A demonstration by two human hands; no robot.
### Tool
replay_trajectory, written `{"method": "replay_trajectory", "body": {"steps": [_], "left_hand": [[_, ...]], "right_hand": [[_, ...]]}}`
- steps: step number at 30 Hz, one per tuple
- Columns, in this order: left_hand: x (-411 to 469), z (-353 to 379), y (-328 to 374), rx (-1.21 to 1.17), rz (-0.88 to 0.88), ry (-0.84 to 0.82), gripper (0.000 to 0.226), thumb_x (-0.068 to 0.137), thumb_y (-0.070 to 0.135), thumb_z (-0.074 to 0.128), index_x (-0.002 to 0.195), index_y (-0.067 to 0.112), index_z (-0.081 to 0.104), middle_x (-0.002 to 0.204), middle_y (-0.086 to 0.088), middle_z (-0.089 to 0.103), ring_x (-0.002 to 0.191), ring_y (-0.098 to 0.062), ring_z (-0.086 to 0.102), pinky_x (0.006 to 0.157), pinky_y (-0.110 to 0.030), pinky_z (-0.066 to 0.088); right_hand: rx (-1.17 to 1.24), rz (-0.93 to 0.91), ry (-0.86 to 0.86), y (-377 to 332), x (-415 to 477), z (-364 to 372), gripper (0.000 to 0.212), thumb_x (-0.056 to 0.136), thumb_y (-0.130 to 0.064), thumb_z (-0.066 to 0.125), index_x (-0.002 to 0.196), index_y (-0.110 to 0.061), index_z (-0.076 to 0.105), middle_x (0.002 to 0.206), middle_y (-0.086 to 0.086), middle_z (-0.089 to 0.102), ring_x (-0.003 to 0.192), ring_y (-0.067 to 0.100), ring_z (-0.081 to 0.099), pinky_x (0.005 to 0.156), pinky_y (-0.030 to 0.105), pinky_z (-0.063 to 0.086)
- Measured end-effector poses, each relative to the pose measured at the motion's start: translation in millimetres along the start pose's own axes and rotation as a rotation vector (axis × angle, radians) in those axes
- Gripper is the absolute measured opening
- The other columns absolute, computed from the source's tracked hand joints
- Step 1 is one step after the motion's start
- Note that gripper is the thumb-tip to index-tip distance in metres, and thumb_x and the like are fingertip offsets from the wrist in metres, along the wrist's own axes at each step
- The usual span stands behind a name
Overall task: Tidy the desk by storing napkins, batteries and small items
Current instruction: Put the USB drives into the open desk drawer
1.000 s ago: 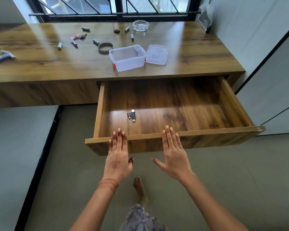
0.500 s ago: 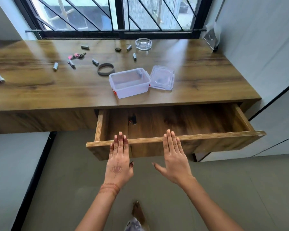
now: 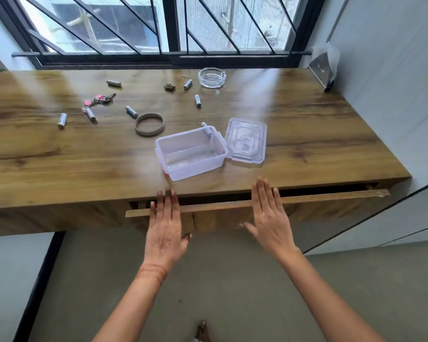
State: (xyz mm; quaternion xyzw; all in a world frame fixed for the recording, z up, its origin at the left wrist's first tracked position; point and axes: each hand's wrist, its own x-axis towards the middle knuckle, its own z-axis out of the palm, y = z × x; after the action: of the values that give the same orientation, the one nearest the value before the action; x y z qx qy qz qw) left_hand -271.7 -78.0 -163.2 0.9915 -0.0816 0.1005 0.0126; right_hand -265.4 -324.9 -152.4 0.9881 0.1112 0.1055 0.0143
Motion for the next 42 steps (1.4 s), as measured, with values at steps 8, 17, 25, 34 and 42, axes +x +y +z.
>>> {"method": "replay_trajectory", "body": {"steps": [8,17,25,34,42], "left_hand": [[38.5,-4.6,-36.1,0.127,0.002,-0.067,0.139,0.039,0.056,0.084,0.14,-0.009,0.015,0.147,-0.03,0.027,0.137,-0.042,0.024,0.114,-0.04,0.001],[40.9,7.4,-27.3,0.1,-0.072,0.099,0.109,0.053,0.042,0.084,0.134,-0.011,0.033,0.138,-0.028,0.043,0.131,-0.037,0.038,0.115,-0.035,0.003],[42.1,19.9,-30.3,0.143,-0.097,0.195,0.081,0.083,0.047,0.06,0.138,-0.006,0.033,0.138,-0.022,0.047,0.132,-0.03,0.033,0.119,-0.034,0.009],[41.8,2.5,-26.0,0.091,-0.134,0.086,0.108,0.062,0.048,0.078,0.139,-0.009,0.026,0.142,-0.024,0.04,0.133,-0.035,0.037,0.118,-0.033,0.002],[40.6,-46.5,-22.6,-0.051,-0.102,0.069,0.11,0.077,0.08,0.017,0.144,-0.007,0.007,0.15,-0.027,0.017,0.141,-0.035,0.014,0.117,-0.038,0.002]], "right_hand": [[-0.075,-0.016,-0.037,35.9,31.1,3.0,0.134,0.049,-0.06,0.074,0.144,0.003,0.003,0.155,0.017,-0.001,0.143,0.026,-0.005,0.117,0.038,0.001],[-0.152,0.063,0.194,25.5,35.6,24.0,0.07,0.085,-0.039,0.042,0.135,0.009,0.032,0.141,0.025,0.038,0.134,0.033,0.026,0.116,0.042,0.008],[-0.174,0.099,0.48,23.0,41.2,44.9,0.035,0.095,0.008,0.028,0.128,0.006,0.039,0.133,0.022,0.042,0.127,0.031,0.037,0.112,0.043,0.021],[-0.121,0.144,0.33,18.2,40.9,26.7,0.041,0.095,-0.006,0.023,0.13,0.009,0.038,0.136,0.026,0.042,0.129,0.037,0.037,0.118,0.038,0.004],[0.059,0.127,0.257,8.6,40.9,-13.0,0.092,0.084,-0.066,0.034,0.14,0.005,0.02,0.148,0.022,0.024,0.14,0.03,0.017,0.117,0.041,0.009]]}}
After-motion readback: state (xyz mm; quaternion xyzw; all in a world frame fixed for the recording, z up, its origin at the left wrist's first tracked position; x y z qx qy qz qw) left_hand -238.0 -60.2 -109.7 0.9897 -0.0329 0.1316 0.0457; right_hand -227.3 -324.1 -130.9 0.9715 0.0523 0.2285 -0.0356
